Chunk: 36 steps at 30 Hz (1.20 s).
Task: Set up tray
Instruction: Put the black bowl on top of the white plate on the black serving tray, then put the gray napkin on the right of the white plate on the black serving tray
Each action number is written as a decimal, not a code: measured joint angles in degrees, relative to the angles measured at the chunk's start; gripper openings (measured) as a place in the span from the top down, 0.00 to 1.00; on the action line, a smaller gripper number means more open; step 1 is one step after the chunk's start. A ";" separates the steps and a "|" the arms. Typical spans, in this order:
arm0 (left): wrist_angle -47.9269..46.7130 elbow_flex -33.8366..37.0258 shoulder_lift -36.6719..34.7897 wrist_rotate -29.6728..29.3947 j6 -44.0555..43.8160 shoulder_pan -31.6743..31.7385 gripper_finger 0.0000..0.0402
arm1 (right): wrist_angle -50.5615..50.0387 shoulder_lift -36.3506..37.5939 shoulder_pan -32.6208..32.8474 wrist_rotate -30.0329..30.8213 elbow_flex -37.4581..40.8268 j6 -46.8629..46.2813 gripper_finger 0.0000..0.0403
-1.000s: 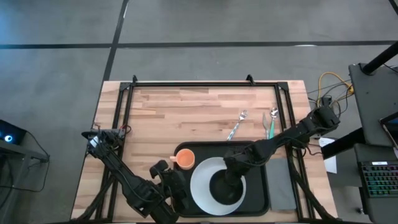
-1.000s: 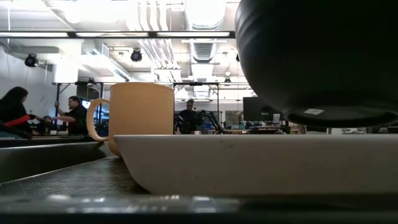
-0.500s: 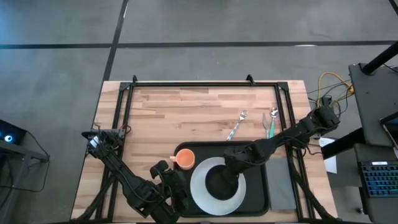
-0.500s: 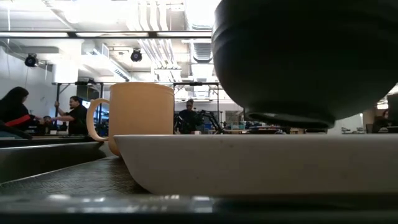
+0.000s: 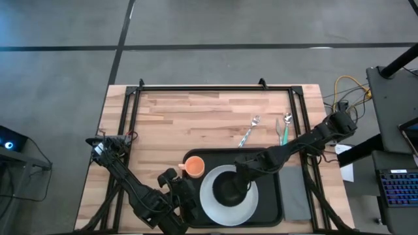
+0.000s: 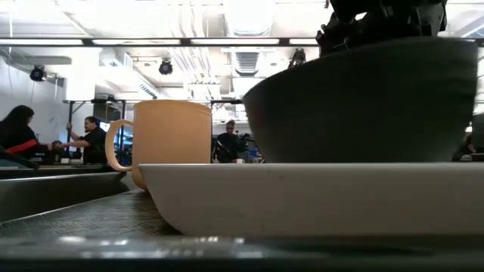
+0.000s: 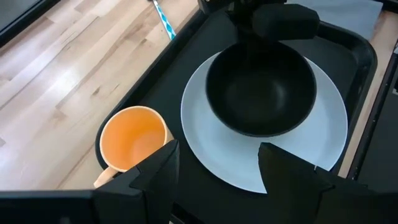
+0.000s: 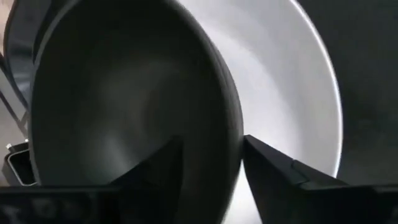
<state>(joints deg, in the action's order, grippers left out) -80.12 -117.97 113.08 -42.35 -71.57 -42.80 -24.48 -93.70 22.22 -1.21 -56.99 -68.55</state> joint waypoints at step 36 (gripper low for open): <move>-0.69 0.82 0.02 -0.07 -0.60 0.10 0.50 | -19.77 13.15 -34.20 4.24 0.00 16.25 0.57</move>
<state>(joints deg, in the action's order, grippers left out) -80.81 -117.16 113.10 -42.42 -72.17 -42.70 -44.25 -80.56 -11.98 3.03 -56.99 -52.31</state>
